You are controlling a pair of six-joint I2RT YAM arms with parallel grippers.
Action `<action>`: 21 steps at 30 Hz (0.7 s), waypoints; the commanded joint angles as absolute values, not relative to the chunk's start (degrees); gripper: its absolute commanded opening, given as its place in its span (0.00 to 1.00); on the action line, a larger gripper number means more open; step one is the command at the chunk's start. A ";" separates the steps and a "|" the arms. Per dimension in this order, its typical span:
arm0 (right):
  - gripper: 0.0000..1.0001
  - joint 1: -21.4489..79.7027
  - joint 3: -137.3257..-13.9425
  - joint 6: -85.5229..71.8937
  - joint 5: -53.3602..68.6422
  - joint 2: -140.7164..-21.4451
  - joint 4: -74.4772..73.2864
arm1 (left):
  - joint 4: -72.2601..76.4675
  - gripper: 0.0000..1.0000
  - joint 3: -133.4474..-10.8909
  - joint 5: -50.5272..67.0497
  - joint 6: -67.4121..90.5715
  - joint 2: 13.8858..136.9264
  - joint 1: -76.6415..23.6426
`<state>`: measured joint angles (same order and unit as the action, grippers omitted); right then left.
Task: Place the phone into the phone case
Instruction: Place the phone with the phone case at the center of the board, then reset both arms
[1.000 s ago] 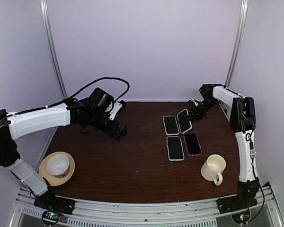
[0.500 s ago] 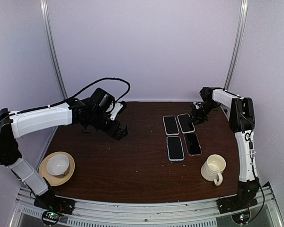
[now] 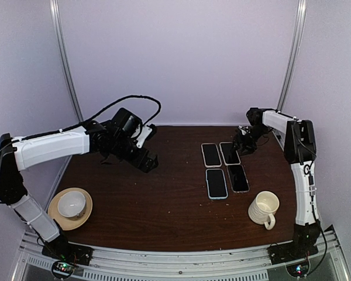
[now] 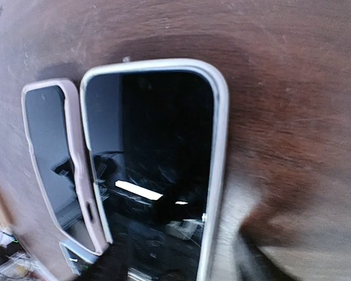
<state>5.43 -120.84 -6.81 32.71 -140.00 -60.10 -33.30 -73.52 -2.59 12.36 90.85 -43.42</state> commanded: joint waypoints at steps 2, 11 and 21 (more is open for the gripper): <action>0.99 6.24 -116.47 -6.16 25.56 -130.31 -55.94 | -32.90 0.98 -75.08 -2.78 11.84 90.10 -42.59; 0.99 7.51 -85.65 -11.41 15.67 -100.37 -30.76 | -32.26 0.97 -73.35 -4.76 10.82 85.89 -38.71; 0.99 8.10 -51.45 -14.58 5.77 -71.88 -14.20 | -29.82 0.97 -64.83 -11.55 13.02 77.37 -26.80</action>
<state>7.64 -59.29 -12.49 12.29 -78.19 -21.26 -32.53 -68.49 -6.85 12.12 81.12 -30.87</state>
